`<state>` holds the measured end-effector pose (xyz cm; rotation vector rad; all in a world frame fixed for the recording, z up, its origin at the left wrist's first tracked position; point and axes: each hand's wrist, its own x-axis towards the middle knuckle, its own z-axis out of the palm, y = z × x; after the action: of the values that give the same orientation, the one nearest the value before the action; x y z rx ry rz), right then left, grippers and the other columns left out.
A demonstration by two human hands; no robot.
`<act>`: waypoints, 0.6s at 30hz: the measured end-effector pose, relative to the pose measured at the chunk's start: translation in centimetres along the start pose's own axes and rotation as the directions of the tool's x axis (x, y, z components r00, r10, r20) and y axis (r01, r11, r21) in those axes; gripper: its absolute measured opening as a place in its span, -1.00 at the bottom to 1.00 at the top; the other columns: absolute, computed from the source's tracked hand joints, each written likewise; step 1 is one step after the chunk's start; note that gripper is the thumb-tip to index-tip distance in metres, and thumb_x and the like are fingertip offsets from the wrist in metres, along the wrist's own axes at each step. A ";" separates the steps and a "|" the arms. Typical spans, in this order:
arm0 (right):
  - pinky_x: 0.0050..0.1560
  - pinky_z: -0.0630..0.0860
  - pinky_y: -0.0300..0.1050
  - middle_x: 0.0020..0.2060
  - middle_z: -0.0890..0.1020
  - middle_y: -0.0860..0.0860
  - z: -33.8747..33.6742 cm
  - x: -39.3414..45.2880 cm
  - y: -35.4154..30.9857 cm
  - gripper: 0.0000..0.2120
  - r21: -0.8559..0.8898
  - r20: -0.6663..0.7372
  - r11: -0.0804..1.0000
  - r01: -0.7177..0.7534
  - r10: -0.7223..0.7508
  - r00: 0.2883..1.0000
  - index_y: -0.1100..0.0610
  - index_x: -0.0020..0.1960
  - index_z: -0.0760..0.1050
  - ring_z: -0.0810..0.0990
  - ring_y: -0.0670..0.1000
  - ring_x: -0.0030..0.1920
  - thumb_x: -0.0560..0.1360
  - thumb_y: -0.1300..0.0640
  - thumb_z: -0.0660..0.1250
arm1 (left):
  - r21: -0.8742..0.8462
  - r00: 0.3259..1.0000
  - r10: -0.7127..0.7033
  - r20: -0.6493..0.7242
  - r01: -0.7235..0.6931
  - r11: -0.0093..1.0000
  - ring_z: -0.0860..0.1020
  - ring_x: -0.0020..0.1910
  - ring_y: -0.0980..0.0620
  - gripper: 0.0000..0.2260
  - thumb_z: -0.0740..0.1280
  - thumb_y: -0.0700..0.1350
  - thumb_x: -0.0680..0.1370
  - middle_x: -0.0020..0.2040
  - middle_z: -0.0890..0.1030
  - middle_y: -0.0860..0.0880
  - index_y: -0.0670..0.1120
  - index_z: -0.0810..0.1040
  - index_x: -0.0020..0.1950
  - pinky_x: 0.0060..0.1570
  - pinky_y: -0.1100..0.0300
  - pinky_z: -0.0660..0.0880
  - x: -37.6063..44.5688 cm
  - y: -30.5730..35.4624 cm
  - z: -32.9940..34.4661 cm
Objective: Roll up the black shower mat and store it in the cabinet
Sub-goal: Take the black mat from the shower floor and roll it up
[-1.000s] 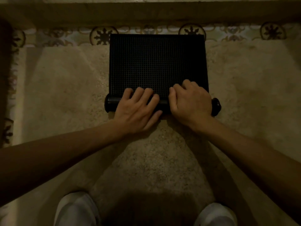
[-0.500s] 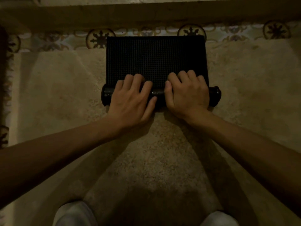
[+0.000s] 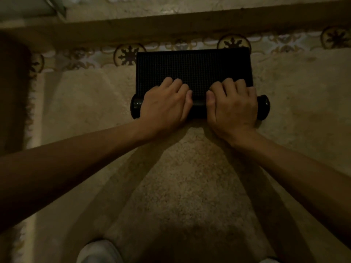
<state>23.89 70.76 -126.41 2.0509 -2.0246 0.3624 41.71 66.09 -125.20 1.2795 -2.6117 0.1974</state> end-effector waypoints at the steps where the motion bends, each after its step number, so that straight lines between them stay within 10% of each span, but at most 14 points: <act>1: -0.10 0.35 0.08 -0.10 0.60 0.14 0.1 0.6 0.1 -0.57 0.000 -0.002 1.000 0.005 -0.005 1.000 0.14 0.01 0.52 0.51 0.20 -0.08 0.70 -0.06 -0.04 | 0.017 1.000 -0.003 -0.008 0.004 1.000 0.46 -0.13 -0.12 -0.69 0.05 0.01 0.67 -0.12 0.55 -0.13 -0.12 0.47 -0.05 -0.22 0.04 0.27 0.2 0.0 0.0; 7: -0.19 0.35 0.06 -0.15 0.62 0.14 0.3 3.0 0.6 -0.51 0.048 0.038 0.999 0.019 -0.020 0.999 0.14 -0.05 0.56 0.53 0.19 -0.13 0.70 -0.08 -0.06 | 0.045 0.993 0.118 -0.010 -0.118 0.992 0.44 -0.08 -0.20 -0.50 0.11 0.24 0.59 0.01 0.51 -0.25 -0.21 0.46 0.13 -0.15 -0.04 0.33 -0.3 -0.9 1.2; 18: -0.19 0.35 0.05 -0.17 0.61 0.17 1.2 5.4 2.0 -0.55 0.010 0.077 1.000 0.002 -0.003 0.997 0.16 -0.07 0.54 0.51 0.21 -0.17 0.65 -0.07 -0.01 | -0.003 0.996 -0.083 -0.027 0.083 0.997 0.42 -0.08 -0.15 -0.57 0.04 0.20 0.63 -0.04 0.49 -0.18 -0.15 0.43 0.03 -0.18 0.03 0.29 3.7 -1.5 1.4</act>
<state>21.95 65.27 -125.69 2.1041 -2.0675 0.2976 40.53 62.01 -125.55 1.3722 -2.5293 0.1964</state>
